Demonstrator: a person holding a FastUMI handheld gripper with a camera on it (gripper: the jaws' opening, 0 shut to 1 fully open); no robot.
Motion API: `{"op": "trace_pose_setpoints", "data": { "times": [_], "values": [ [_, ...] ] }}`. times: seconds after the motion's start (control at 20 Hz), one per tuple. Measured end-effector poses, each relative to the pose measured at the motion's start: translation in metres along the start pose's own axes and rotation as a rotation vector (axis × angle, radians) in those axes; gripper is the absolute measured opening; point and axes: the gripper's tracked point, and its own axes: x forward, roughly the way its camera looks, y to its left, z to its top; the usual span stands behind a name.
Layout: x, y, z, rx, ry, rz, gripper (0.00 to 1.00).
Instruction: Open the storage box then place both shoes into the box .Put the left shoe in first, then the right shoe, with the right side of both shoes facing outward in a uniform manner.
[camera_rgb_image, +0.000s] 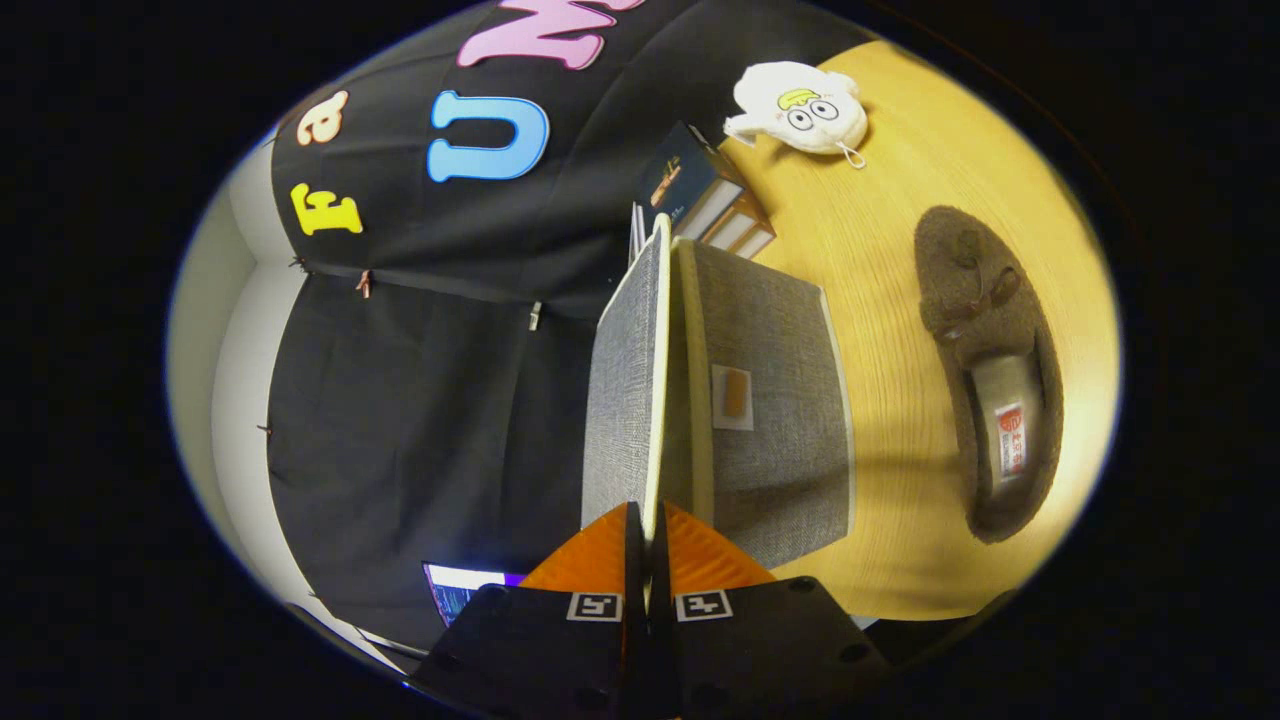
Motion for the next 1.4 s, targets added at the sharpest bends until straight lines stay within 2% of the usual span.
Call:
{"op": "trace_pose_setpoints", "data": {
  "times": [0.25,0.55,0.75,1.0,1.4],
  "values": [
    [-0.005,0.048,0.006,-0.037,0.002,0.046,0.05],
    [0.013,0.095,0.002,-0.187,0.01,0.038,0.05],
    [0.04,0.106,-0.007,-0.248,0.02,-0.018,0.05],
    [0.072,0.146,-0.012,-0.257,0.011,0.017,0.05],
    [0.139,0.194,-0.031,-0.291,0.073,0.032,0.05]
  ]
}}
